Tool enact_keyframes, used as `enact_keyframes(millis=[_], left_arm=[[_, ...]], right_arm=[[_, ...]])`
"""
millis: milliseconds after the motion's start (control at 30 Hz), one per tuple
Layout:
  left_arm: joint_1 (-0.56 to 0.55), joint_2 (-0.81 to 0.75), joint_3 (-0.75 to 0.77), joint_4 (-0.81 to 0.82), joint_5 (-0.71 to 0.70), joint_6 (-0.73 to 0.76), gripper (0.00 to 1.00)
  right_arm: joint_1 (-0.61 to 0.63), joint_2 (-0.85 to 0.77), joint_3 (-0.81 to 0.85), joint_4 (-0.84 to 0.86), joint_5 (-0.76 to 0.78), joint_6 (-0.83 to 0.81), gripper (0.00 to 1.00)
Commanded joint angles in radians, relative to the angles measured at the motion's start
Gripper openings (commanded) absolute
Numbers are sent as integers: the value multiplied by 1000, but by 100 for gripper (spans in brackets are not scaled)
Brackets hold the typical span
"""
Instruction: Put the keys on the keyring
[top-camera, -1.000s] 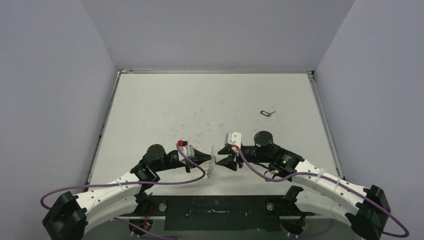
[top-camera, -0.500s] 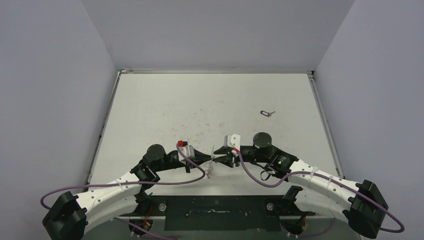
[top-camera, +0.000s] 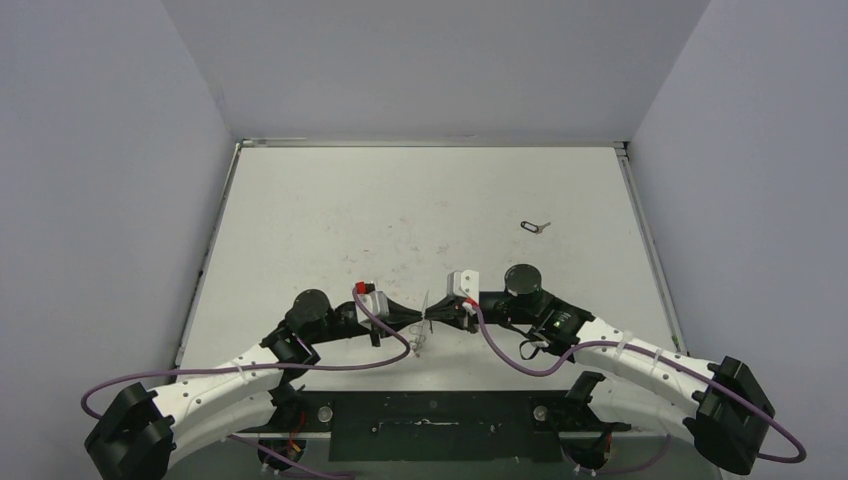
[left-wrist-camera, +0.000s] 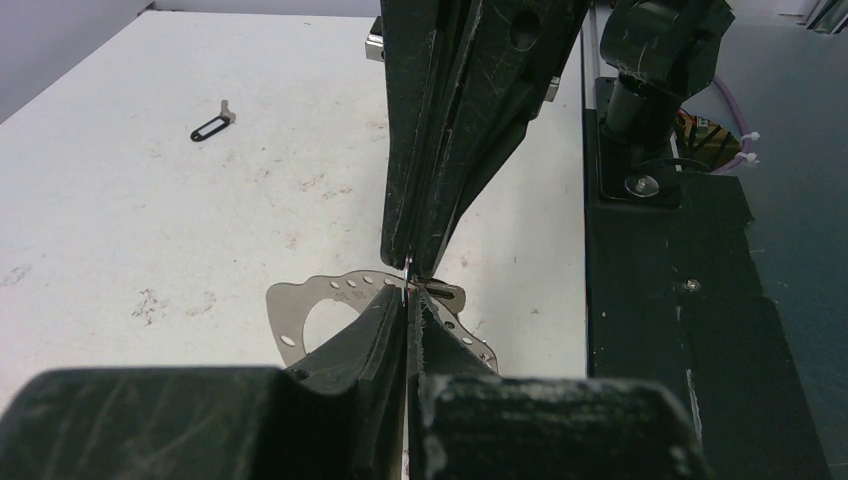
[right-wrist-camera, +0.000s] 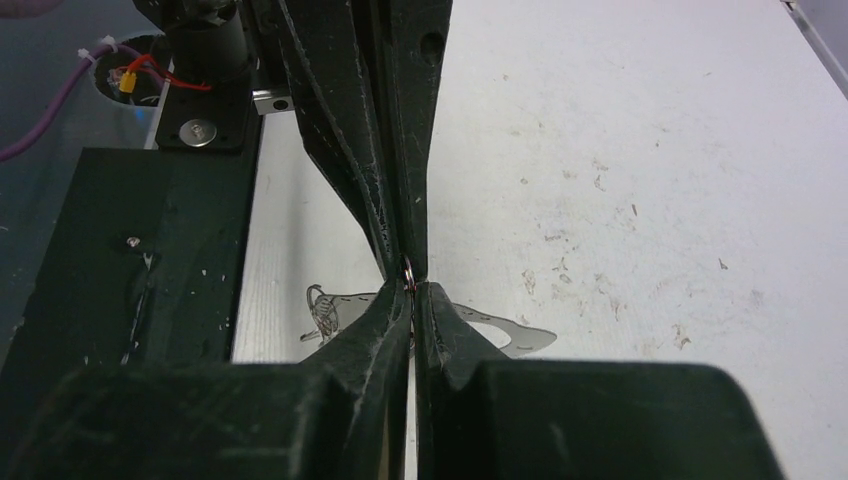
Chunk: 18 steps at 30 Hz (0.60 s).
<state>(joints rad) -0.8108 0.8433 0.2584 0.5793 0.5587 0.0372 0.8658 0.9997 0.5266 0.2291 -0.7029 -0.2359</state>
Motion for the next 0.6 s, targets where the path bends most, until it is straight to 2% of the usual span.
enact_keyframes(millis=[0,67,100,200,267,433,567], left_arm=[[-7,-16,4,62,11,-2,0],[-7,-23,0,61,3,-1,0],[-7,-25,-2,58,-3,0,4],[-7,-42,-5,45,-19,-1,34],[-7,-55,-8,36,-34,4,44],[-8,-69,-6,2,-94,25,48],[-8,-49,-4,13,-105,34,47]], right_arm=[[9,6,27,7,-56,-25,0],[9,0,36,-25,-49,-35,0],[9,-4,44,-49,-40,-37,0],[9,-13,97,-160,-1,-49,0],[9,-7,141,-272,39,-65,0],[14,31,247,-546,137,-105,0],[34,50,285,-650,231,-85,0]])
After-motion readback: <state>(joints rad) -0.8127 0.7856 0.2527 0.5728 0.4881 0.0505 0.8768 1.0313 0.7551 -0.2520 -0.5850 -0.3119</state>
